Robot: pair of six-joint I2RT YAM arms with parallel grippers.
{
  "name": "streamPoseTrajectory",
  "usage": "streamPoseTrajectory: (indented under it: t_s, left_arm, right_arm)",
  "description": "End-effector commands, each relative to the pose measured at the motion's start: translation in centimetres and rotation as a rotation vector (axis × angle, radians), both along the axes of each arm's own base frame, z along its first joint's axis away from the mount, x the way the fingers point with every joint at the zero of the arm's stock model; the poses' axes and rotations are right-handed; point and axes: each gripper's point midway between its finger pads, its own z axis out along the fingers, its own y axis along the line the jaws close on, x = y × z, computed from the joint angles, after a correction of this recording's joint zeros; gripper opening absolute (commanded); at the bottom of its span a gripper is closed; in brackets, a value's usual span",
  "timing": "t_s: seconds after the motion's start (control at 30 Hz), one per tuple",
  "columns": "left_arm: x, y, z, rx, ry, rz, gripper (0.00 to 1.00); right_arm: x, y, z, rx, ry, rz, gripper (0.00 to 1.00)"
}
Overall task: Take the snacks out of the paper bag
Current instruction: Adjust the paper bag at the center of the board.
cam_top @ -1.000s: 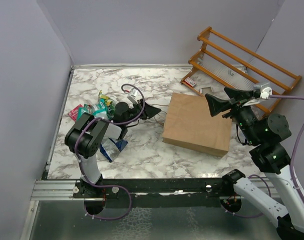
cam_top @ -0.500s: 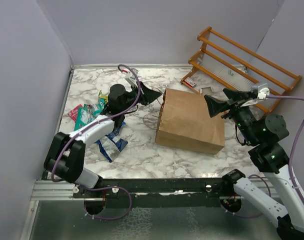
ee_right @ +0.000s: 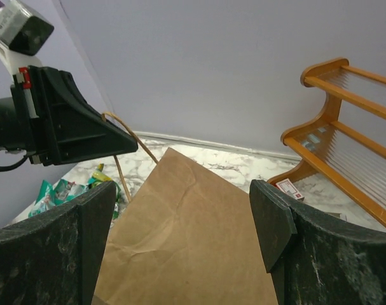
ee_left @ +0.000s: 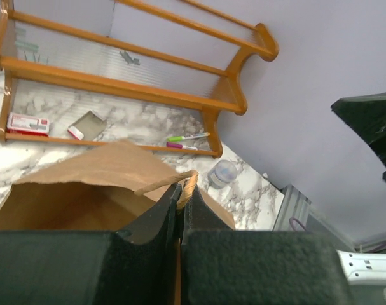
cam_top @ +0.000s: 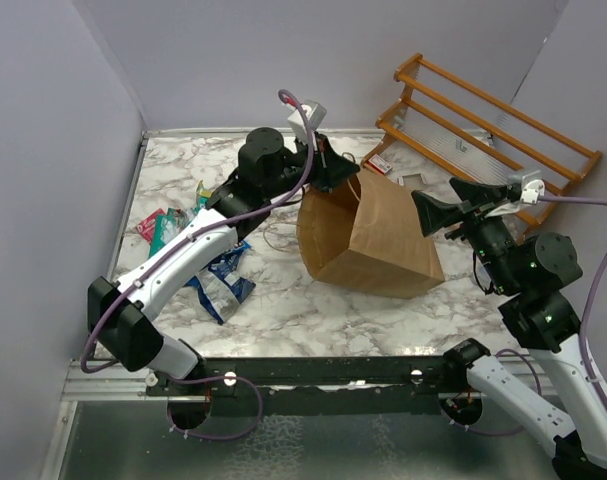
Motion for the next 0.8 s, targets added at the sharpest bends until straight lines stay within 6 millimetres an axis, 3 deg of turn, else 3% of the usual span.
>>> streamPoseTrajectory:
  t_s: [0.0, 0.17, 0.33, 0.53, 0.77]
  left_arm:
    - [0.3, 0.2, 2.1, 0.085, -0.065, 0.048, 0.0]
    - [0.2, 0.3, 3.7, 0.085, -0.103, 0.046, 0.0]
    - [0.0, -1.6, 2.2, 0.114, -0.049, -0.038, 0.0]
    - [0.4, -2.7, 3.6, 0.123, -0.087, -0.041, 0.0]
    - [0.9, -4.7, 2.4, 0.147, -0.043, -0.088, 0.0]
  right_arm:
    - [-0.4, -0.8, 0.7, 0.011, -0.023, -0.032, 0.87]
    - [-0.3, -0.9, 0.6, 0.01, -0.021, -0.038, 0.87]
    - [-0.3, -0.9, 0.6, 0.011, -0.023, -0.04, 0.87]
    - [-0.4, -1.3, 0.9, 0.01, -0.031, -0.054, 0.87]
    - [-0.5, -1.5, 0.9, 0.008, -0.035, -0.064, 0.88]
